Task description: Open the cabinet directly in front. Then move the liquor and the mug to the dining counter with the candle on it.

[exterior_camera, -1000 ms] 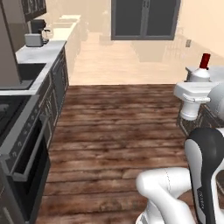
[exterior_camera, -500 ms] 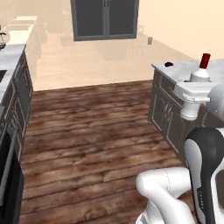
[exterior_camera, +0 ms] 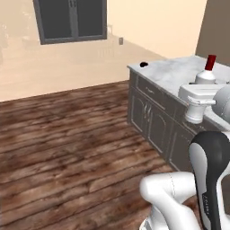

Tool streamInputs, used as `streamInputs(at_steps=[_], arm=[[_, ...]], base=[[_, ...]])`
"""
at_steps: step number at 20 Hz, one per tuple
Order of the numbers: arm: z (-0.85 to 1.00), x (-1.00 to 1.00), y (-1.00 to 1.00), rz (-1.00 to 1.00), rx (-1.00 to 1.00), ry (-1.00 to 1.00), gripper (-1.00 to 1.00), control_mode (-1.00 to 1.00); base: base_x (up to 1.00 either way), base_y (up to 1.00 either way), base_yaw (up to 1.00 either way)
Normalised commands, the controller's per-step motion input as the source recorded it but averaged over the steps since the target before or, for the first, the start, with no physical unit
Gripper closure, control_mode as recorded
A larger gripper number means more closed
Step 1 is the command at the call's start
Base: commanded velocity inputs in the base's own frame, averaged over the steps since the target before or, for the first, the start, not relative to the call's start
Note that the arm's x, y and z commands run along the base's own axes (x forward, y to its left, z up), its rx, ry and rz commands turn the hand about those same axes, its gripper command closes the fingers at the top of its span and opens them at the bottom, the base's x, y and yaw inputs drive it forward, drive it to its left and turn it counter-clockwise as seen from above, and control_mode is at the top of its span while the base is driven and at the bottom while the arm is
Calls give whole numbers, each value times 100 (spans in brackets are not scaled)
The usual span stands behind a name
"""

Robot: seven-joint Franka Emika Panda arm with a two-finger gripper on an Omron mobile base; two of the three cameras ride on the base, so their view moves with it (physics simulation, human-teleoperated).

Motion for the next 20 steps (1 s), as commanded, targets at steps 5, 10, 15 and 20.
streamInputs(at_steps=[5,10,15,20], arm=[[0,0,0,0,0,0,100,100],[0,0,0,0,0,0,100,100],[0,0,0,0,0,0,100,100],[0,0,0,0,0,0,100,100]], base=[[-3,-21,-35],[-1,-25,-33],[0,-28,-32],[0,-26,-31]])
